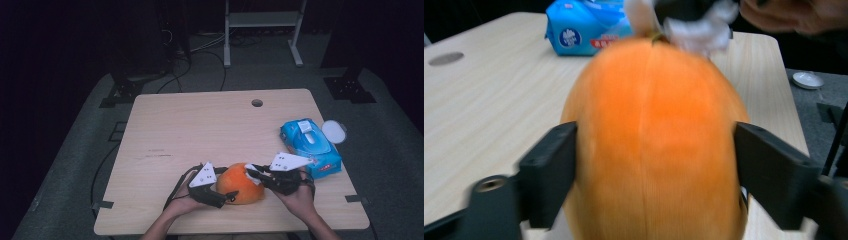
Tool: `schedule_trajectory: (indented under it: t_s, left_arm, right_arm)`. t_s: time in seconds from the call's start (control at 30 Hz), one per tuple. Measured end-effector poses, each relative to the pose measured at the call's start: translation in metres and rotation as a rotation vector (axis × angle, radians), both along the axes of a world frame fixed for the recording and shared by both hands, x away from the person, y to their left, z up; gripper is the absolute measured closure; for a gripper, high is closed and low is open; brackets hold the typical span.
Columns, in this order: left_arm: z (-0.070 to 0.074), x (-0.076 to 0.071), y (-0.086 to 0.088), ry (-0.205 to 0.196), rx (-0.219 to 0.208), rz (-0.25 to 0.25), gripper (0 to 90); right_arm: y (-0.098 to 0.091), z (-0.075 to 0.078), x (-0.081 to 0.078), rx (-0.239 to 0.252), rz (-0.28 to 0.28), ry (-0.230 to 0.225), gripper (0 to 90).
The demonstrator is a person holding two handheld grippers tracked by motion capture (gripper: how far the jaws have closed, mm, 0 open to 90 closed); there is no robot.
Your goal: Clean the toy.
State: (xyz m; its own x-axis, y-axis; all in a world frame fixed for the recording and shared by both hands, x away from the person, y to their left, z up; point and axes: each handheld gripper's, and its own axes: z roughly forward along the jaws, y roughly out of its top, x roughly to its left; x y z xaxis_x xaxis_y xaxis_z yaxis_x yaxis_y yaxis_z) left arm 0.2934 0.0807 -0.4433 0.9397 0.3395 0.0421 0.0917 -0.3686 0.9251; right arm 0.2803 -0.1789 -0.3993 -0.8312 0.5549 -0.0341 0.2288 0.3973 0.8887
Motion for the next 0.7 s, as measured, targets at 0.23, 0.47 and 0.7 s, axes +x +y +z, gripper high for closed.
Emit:
schedule_trajectory:
  t_s: [0.23,0.47,0.7]
  left_arm:
    - [-0.004,0.003,0.005,0.021,0.012,0.008,30.7]
    - [-0.007,0.004,0.007,0.034,0.003,0.012,29.8]
    - [-0.008,0.006,0.007,0.054,0.003,0.026,28.3]
  right_arm:
    - [0.001,0.000,0.003,0.000,0.011,0.001,80.0]
    - [-0.018,-0.005,0.009,0.048,-0.018,0.061,79.9]
    - [-0.024,-0.001,0.011,0.071,-0.054,0.051,80.1]
